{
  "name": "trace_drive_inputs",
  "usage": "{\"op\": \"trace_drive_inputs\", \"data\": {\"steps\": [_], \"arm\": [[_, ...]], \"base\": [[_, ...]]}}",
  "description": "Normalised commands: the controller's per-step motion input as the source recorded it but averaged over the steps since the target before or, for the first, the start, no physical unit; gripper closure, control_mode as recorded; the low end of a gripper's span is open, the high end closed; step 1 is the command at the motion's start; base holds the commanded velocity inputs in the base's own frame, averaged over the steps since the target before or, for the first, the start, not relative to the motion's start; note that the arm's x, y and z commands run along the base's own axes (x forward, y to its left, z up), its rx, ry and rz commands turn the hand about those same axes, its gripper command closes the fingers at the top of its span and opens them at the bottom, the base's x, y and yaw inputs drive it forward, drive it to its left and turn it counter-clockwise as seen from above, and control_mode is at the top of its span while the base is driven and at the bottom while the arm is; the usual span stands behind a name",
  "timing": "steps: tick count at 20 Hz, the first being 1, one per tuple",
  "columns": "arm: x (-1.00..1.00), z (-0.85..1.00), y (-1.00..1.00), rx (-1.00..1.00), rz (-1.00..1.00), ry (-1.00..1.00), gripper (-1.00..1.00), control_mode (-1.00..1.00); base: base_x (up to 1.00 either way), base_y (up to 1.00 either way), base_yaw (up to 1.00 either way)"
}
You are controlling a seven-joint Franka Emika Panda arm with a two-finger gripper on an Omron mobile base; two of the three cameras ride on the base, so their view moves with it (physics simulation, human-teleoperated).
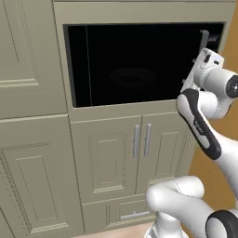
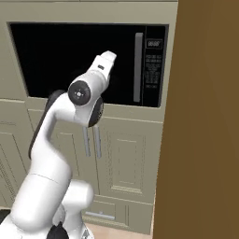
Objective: Remove the orange from the bowl and place it on the small plate. Then place the bowl with only the fish in the microwave, close the door, and press the start button to microwave the fish.
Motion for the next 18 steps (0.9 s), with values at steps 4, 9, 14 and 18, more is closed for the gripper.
{"op": "trace_drive_inputs", "data": {"steps": [4, 9, 14, 18], "arm": [[-0.63, -0.13, -1.00, 0.01, 0.00, 0.00, -1.00, -1.00], [-0.10, -0.58, -1.00, 0.00, 0.01, 0.01, -1.00, -1.00], [0.12, -0.46, -0.42, 0.00, 0.06, 0.08, -1.00, -1.00], [0.06, -0.04, -0.05, 0.00, 0.00, 0.01, -1.00, -1.00]], "base": [[0.00, 0.00, 0.00], [0.00, 0.00, 0.00], [0.00, 0.00, 0.00], [0.00, 0.00, 0.00]]}}
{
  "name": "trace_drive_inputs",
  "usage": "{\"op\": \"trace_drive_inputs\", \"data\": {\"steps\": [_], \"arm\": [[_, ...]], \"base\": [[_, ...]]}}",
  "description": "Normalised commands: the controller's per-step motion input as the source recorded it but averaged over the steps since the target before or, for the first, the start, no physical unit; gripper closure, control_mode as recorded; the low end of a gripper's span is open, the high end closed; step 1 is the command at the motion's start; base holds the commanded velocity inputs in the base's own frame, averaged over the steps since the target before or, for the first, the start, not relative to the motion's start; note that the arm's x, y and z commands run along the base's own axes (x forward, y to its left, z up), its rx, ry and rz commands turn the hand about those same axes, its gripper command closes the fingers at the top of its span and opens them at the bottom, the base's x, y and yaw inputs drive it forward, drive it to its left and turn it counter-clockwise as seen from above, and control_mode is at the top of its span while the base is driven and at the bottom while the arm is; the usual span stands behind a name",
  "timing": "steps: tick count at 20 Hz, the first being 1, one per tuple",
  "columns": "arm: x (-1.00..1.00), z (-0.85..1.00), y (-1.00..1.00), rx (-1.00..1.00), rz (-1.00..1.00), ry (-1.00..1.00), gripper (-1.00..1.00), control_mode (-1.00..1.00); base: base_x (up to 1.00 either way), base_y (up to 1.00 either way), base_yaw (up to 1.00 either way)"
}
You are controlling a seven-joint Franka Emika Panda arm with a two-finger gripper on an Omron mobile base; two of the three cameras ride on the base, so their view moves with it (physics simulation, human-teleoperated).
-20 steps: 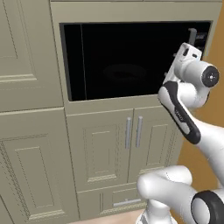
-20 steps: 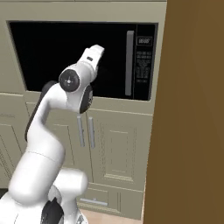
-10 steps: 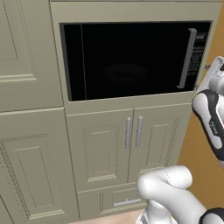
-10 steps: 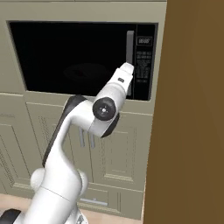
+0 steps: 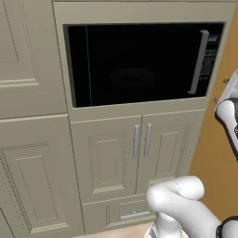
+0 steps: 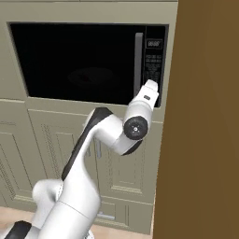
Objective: Remove the orange from the bowl and place it on the small plate. Then place the bowl with only the fish in the microwave, close the door, and press the start button to microwave the fish.
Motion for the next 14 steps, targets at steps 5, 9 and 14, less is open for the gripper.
{"op": "trace_drive_inputs", "data": {"steps": [5, 9, 14], "arm": [[0.05, -0.02, -0.23, 0.01, 0.00, 0.01, -1.00, -1.00], [0.04, 0.00, -0.26, 0.01, 0.00, 0.01, -1.00, -1.00], [0.10, 0.00, -0.13, 0.00, 0.00, 0.01, -1.00, -1.00]], "base": [[0.00, 0.00, 0.00], [0.00, 0.00, 0.00], [0.00, 0.00, 0.00]]}}
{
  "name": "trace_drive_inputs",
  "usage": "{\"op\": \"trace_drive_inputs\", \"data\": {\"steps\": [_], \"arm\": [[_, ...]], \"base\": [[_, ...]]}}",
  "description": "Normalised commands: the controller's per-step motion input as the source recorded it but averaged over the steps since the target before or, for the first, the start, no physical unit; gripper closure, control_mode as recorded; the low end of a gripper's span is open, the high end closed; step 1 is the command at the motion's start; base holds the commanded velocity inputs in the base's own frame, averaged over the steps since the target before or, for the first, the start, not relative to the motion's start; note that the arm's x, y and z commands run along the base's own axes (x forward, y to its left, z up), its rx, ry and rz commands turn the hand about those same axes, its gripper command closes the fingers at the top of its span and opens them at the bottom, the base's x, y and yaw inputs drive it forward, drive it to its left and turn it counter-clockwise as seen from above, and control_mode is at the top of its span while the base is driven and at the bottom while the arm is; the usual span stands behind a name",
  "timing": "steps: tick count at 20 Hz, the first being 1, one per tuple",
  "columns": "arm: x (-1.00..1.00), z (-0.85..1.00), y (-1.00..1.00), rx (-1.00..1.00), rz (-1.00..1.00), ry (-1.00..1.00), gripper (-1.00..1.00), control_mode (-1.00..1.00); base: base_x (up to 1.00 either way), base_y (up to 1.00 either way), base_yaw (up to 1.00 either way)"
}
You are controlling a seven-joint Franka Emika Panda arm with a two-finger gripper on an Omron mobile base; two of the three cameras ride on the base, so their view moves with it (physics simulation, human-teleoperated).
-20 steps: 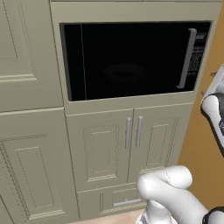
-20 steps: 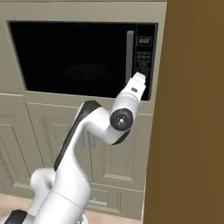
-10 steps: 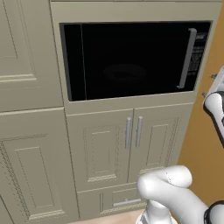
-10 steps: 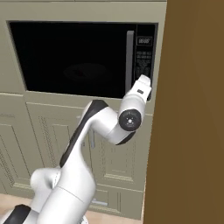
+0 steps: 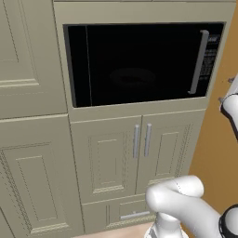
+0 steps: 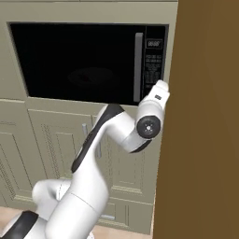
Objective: Remove the orange from the bowl and place it on the small plate. Then place the bowl with only the fish in the microwave, close the door, and press the start button to microwave the fish.
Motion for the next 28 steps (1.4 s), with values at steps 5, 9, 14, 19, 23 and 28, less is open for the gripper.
{"op": "trace_drive_inputs", "data": {"steps": [5, 9, 14, 19, 23, 28], "arm": [[0.07, 0.00, -0.07, 0.00, 0.00, 0.03, -1.00, -1.00], [0.08, -0.08, 0.03, -0.01, 0.03, 0.00, -1.00, -1.00], [0.56, -0.41, 0.08, 0.00, 0.20, 0.00, -1.00, -1.00], [0.61, -0.17, 0.05, 0.00, 0.10, 0.00, -1.00, -1.00], [0.55, 0.00, -0.02, 0.00, 0.00, 0.05, -1.00, -1.00], [0.38, 0.00, -0.11, 0.00, 0.00, 0.03, -1.00, -1.00]], "base": [[0.00, 0.00, 0.00], [0.00, 0.00, 0.00], [0.00, 0.00, 0.00], [0.00, 0.00, 0.00], [0.00, 0.00, 0.00], [0.00, 0.00, 0.00]]}}
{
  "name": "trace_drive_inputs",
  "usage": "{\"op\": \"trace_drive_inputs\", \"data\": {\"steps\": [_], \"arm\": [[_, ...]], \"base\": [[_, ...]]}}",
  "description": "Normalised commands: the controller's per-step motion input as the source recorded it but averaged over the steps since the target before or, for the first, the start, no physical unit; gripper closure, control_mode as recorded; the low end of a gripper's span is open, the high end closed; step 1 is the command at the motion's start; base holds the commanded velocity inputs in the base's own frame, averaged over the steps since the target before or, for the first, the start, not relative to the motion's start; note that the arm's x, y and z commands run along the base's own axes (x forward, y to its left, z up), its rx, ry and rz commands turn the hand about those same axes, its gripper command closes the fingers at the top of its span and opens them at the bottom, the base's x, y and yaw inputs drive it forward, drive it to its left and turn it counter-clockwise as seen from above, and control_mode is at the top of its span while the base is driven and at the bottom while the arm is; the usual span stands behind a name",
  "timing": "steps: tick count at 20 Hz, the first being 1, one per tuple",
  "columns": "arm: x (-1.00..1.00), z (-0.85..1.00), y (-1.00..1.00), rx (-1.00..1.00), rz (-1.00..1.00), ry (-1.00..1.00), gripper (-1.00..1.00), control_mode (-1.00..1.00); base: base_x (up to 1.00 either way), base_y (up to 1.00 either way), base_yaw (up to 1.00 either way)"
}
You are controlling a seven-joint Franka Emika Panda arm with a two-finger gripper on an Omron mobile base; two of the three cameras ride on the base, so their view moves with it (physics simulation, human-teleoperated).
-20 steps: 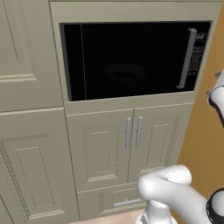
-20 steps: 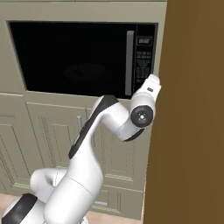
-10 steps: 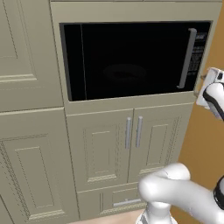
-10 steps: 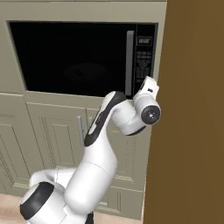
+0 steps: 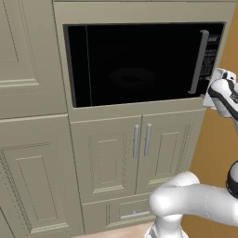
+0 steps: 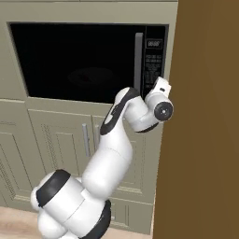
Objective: Remove the orange from the bowl and place it on the small plate. Then place the bowl with only the fish in the microwave, close the door, and press the start button to microwave the fish.
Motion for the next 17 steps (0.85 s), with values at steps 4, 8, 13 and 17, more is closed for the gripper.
{"op": "trace_drive_inputs", "data": {"steps": [4, 8, 13, 17], "arm": [[0.28, -0.05, -0.33, 0.00, 0.00, 0.05, -1.00, -1.00], [0.28, -0.13, -0.17, 0.00, 0.00, 0.02, -1.00, -1.00], [0.07, -0.23, 0.02, 0.00, 0.00, 0.00, -1.00, -1.00], [0.00, -0.11, 0.25, 0.00, 0.00, 0.00, -1.00, -1.00]], "base": [[0.00, 0.00, 0.00], [0.00, 0.00, 0.00], [0.00, 0.00, 0.00], [0.00, 0.00, 0.00]]}}
